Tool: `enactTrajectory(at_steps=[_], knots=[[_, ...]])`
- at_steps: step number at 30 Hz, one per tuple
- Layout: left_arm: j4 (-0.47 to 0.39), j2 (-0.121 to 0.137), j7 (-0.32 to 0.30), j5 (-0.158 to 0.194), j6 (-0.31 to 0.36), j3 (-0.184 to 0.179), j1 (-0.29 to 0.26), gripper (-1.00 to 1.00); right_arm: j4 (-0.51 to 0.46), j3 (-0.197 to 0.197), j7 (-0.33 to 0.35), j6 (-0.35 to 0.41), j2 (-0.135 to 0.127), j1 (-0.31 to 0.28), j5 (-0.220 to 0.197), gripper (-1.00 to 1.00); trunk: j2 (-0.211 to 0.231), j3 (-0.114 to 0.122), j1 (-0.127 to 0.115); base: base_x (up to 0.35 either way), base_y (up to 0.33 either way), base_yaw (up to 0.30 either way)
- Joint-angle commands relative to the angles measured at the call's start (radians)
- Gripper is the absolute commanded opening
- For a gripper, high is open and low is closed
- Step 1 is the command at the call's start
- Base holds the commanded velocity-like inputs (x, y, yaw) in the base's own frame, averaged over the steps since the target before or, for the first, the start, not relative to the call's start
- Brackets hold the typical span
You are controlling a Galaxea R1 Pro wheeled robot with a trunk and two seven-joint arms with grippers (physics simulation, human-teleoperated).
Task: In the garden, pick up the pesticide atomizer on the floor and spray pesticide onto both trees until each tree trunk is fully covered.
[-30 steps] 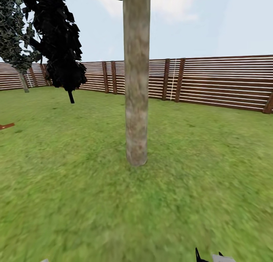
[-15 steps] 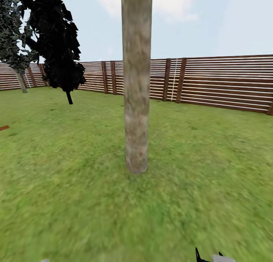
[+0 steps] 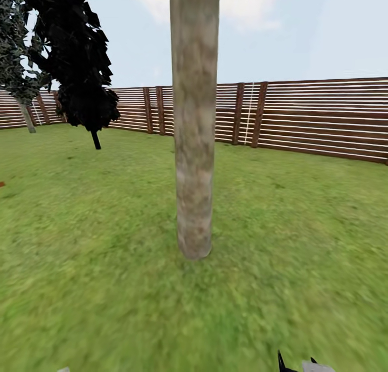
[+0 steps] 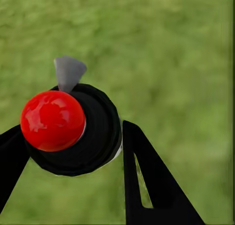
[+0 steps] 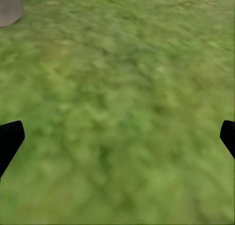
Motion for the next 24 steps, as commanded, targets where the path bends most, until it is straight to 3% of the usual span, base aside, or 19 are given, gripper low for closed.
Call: enactTrajectory(at_steps=[1,13,16,18,24], knots=[[0.000,0.000,0.000,0.000,0.000,0.000,0.000,-1.00,0.000,0.000,0.000,0.000,0.000,0.000,0.000,1.00,0.000,0.000,0.000,0.338,0.000,0.035],[-0.001,-0.001,0.006,-0.002,-0.001,-0.001,0.000,-1.00,0.000,-0.001,0.000,-0.001,-0.003,0.000,0.000,1.00,0.000,0.000,0.000,0.338,0.000,0.087],[-0.018,0.016,0.024,0.020,-0.019,0.023,0.015,-1.00,0.004,-0.021,-0.017,-0.018,-0.020,0.011,-0.019,1.00,0.000,0.000,0.000,0.000,0.000,0.000],[-0.029,0.013,0.036,0.033,-0.030,0.023,0.011,-1.00,0.000,-0.035,-0.028,-0.029,-0.023,0.010,-0.033,1.00,0.000,0.000,0.000,0.000,0.000,0.000],[-0.064,0.015,0.062,0.014,-0.062,0.011,-0.004,-1.00,-0.034,-0.043,-0.035,-0.063,-0.030,0.000,-0.040,1.00,0.000,0.000,0.000,0.000,0.000,0.000]])
